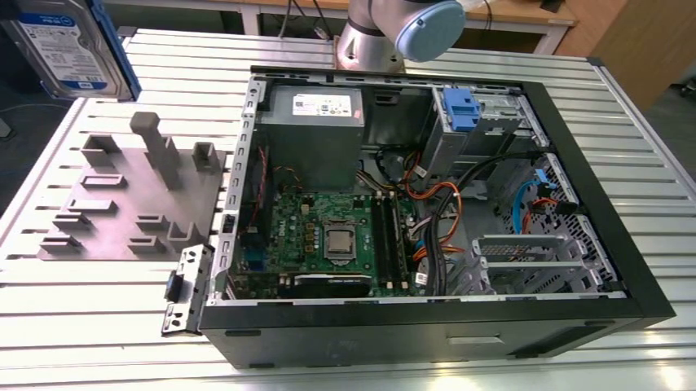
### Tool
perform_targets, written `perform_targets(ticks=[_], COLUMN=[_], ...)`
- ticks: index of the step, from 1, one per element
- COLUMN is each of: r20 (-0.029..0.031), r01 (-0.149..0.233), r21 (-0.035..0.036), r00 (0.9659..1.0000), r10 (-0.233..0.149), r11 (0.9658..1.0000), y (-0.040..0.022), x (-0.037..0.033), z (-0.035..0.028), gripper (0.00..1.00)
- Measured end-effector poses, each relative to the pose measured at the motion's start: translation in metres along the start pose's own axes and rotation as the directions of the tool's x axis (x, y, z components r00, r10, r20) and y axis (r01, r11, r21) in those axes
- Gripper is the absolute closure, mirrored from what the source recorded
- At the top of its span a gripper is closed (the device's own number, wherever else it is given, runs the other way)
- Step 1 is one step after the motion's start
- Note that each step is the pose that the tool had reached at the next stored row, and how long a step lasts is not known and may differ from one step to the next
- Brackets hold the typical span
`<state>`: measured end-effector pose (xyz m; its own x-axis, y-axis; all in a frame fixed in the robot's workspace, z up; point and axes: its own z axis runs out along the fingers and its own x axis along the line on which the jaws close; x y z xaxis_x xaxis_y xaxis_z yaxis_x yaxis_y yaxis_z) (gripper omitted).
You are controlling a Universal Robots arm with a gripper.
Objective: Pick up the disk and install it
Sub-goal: 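Pick up the disk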
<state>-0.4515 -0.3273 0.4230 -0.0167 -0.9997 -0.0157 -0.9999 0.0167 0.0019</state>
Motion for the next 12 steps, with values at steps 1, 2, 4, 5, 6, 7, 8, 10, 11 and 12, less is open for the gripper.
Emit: perform_targets(ticks=[1,2,4,5,6,7,8,10,11,12], r20=[0.0000,-0.0001,0.0000,-0.0001,0.0000,0.0000,0.0000,0.0000,0.0000,0.0000], r01=[0.000,0.000,0.000,0.000,0.000,0.000,0.000,0.000,0.000,0.000], r21=[0.0000,-0.0002,0.0000,-0.0001,-0.0002,0.0000,0.0000,0.0000,-0.0001,-0.0001], r00=[1.0000,1.0000,1.0000,1.0000,1.0000,1.0000,1.0000,1.0000,1.0000,1.0000], r10=[0.000,0.000,0.000,0.000,0.000,0.000,0.000,0.000,0.000,0.000], r11=[1.0000,1.0000,1.0000,1.0000,1.0000,1.0000,1.0000,1.0000,1.0000,1.0000], y=[0.0000,0.0000,0.0000,0.0000,0.0000,0.0000,0.0000,0.0000,0.0000,0.0000], x=[0.0000,0.0000,0.0000,0.0000,0.0000,0.0000,-0.0001,-0.0001,-0.0001,-0.0001], z=[-0.0003,-0.0006,-0.0010,-0.0013,-0.0016,-0.0018,-0.0020,-0.0024,-0.0026,-0.0028], gripper=[0.64,0.64,0.64,0.64,0.64,0.64,0.64,0.64,0.64,0.64])
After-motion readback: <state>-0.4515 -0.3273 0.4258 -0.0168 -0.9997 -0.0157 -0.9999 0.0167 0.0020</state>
